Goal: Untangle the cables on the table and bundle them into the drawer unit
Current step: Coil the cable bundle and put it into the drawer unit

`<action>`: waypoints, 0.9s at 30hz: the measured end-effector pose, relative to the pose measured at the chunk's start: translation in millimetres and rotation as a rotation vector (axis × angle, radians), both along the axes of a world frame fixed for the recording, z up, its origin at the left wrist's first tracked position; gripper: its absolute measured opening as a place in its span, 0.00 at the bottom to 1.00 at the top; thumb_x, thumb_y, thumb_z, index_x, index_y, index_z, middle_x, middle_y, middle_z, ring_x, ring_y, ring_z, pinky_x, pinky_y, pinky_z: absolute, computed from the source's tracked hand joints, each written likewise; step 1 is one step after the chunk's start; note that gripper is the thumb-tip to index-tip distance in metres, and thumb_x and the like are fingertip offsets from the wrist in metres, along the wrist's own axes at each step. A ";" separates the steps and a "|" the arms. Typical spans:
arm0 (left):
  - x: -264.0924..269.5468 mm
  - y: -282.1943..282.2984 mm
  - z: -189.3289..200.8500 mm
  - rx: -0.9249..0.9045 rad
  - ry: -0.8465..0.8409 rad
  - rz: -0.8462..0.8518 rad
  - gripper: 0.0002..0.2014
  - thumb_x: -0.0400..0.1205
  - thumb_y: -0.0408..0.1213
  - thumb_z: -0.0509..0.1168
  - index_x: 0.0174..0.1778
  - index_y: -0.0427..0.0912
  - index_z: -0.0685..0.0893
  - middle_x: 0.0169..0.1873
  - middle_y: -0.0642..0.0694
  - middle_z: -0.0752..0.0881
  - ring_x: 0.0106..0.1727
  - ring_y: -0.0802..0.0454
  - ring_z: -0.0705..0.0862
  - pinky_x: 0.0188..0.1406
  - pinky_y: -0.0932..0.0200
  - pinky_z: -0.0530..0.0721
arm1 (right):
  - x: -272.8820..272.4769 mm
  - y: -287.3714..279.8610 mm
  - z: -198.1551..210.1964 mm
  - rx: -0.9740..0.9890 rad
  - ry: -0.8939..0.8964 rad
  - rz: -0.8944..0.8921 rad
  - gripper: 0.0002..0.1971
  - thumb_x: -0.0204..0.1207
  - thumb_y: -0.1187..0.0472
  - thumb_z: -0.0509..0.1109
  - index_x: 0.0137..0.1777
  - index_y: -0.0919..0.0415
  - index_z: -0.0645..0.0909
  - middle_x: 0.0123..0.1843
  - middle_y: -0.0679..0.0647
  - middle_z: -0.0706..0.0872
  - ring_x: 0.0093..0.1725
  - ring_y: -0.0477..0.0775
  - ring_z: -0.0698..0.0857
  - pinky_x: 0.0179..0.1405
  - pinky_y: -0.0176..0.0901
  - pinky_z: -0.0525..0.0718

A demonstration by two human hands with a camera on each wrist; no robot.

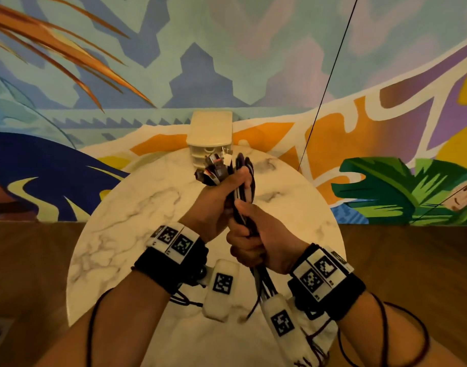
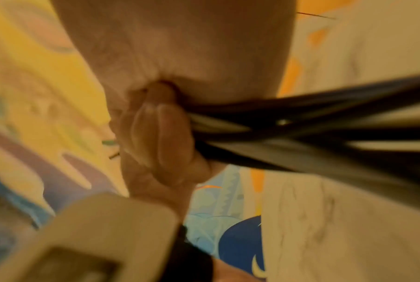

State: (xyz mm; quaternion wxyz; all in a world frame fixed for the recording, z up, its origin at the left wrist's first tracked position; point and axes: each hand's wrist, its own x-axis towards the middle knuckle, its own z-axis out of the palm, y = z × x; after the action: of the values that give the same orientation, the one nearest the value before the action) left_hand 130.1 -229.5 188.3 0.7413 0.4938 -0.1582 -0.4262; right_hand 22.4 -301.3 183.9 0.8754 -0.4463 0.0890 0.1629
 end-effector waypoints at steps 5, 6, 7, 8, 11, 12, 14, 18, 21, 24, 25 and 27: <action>-0.6 0.6 9.5 -0.115 -0.044 0.119 0.14 0.79 0.47 0.62 0.34 0.41 0.73 0.25 0.48 0.75 0.27 0.52 0.73 0.31 0.62 0.75 | 3.0 0.3 5.0 -0.398 0.053 -0.060 0.24 0.82 0.57 0.60 0.25 0.53 0.57 0.19 0.48 0.57 0.18 0.47 0.53 0.18 0.32 0.50; -2.5 2.3 9.7 -0.120 -0.067 0.097 0.14 0.80 0.47 0.62 0.34 0.41 0.73 0.27 0.46 0.76 0.29 0.51 0.74 0.33 0.60 0.76 | 3.4 1.4 6.9 -0.422 0.063 -0.041 0.23 0.82 0.59 0.60 0.25 0.53 0.57 0.20 0.48 0.56 0.18 0.47 0.52 0.18 0.33 0.49; -3.5 3.8 10.3 -0.117 -0.095 0.068 0.14 0.81 0.46 0.61 0.33 0.42 0.74 0.28 0.46 0.76 0.29 0.51 0.75 0.35 0.59 0.77 | 3.9 1.7 8.6 -0.433 0.070 -0.022 0.23 0.82 0.59 0.59 0.26 0.53 0.57 0.21 0.49 0.55 0.19 0.48 0.51 0.18 0.34 0.49; -4.6 5.6 11.1 -0.113 -0.124 0.033 0.14 0.83 0.43 0.60 0.33 0.42 0.75 0.27 0.45 0.76 0.28 0.51 0.75 0.36 0.58 0.77 | 3.7 1.8 10.6 -0.437 0.077 -0.004 0.23 0.83 0.58 0.60 0.26 0.53 0.57 0.22 0.49 0.55 0.19 0.48 0.51 0.18 0.35 0.49; -5.9 12.0 14.0 -0.091 -0.159 -0.050 0.15 0.82 0.41 0.62 0.31 0.40 0.71 0.19 0.47 0.72 0.21 0.51 0.71 0.36 0.52 0.74 | 4.1 2.9 13.4 -0.423 0.103 0.037 0.23 0.82 0.56 0.61 0.26 0.52 0.57 0.21 0.48 0.56 0.20 0.47 0.51 0.17 0.34 0.49; -5.9 13.3 13.4 -0.078 -0.156 -0.061 0.16 0.81 0.41 0.62 0.30 0.40 0.70 0.18 0.47 0.71 0.20 0.52 0.70 0.37 0.51 0.73 | 4.0 3.4 14.1 -0.415 0.113 0.049 0.23 0.82 0.55 0.61 0.26 0.52 0.57 0.20 0.47 0.57 0.20 0.46 0.51 0.17 0.34 0.48; -7.3 14.5 12.1 -0.059 -0.151 -0.065 0.16 0.80 0.41 0.63 0.29 0.40 0.68 0.16 0.48 0.70 0.19 0.52 0.69 0.37 0.51 0.72 | 3.9 4.2 15.4 -0.412 0.125 0.072 0.23 0.83 0.54 0.61 0.26 0.52 0.57 0.19 0.46 0.58 0.18 0.45 0.53 0.17 0.35 0.48; -10.1 13.6 10.9 -0.045 -0.165 -0.039 0.18 0.79 0.39 0.64 0.24 0.40 0.70 0.15 0.47 0.68 0.19 0.51 0.68 0.35 0.52 0.73 | 3.1 0.9 14.3 -0.446 0.119 0.097 0.24 0.82 0.53 0.62 0.25 0.51 0.58 0.19 0.46 0.58 0.18 0.45 0.53 0.18 0.36 0.49; -12.2 13.7 7.6 0.013 -0.222 -0.037 0.17 0.78 0.39 0.65 0.24 0.40 0.72 0.17 0.47 0.73 0.23 0.51 0.72 0.32 0.57 0.73 | 1.8 -3.3 15.1 -0.408 0.127 0.086 0.23 0.82 0.53 0.61 0.27 0.52 0.57 0.19 0.46 0.59 0.17 0.45 0.54 0.19 0.35 0.48; -14.1 12.0 8.5 -0.001 -0.225 -0.050 0.17 0.79 0.39 0.63 0.24 0.39 0.70 0.18 0.46 0.71 0.23 0.51 0.72 0.33 0.54 0.71 | 1.2 -5.0 15.2 -0.431 0.117 0.072 0.23 0.82 0.55 0.61 0.26 0.52 0.58 0.20 0.47 0.59 0.18 0.45 0.54 0.21 0.36 0.48; -15.0 11.0 10.3 -0.017 -0.207 -0.048 0.17 0.79 0.38 0.63 0.25 0.39 0.71 0.18 0.46 0.70 0.23 0.51 0.71 0.34 0.53 0.71 | 1.3 -5.8 15.4 -0.456 0.104 0.069 0.23 0.82 0.57 0.62 0.25 0.52 0.59 0.20 0.46 0.59 0.19 0.45 0.55 0.20 0.36 0.48; -16.3 9.3 14.8 -0.047 -0.164 -0.045 0.15 0.79 0.36 0.62 0.25 0.42 0.73 0.17 0.46 0.68 0.21 0.51 0.70 0.38 0.52 0.76 | 1.6 -8.5 16.9 -0.517 0.073 0.084 0.23 0.82 0.60 0.62 0.25 0.52 0.60 0.20 0.46 0.60 0.19 0.45 0.56 0.19 0.35 0.50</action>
State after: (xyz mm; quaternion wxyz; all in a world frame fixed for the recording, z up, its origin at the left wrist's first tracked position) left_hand 113.8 -220.2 203.1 0.7273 0.5058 -0.2392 -0.3973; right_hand 24.0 -309.9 200.8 0.7208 -0.6525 0.1406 0.1870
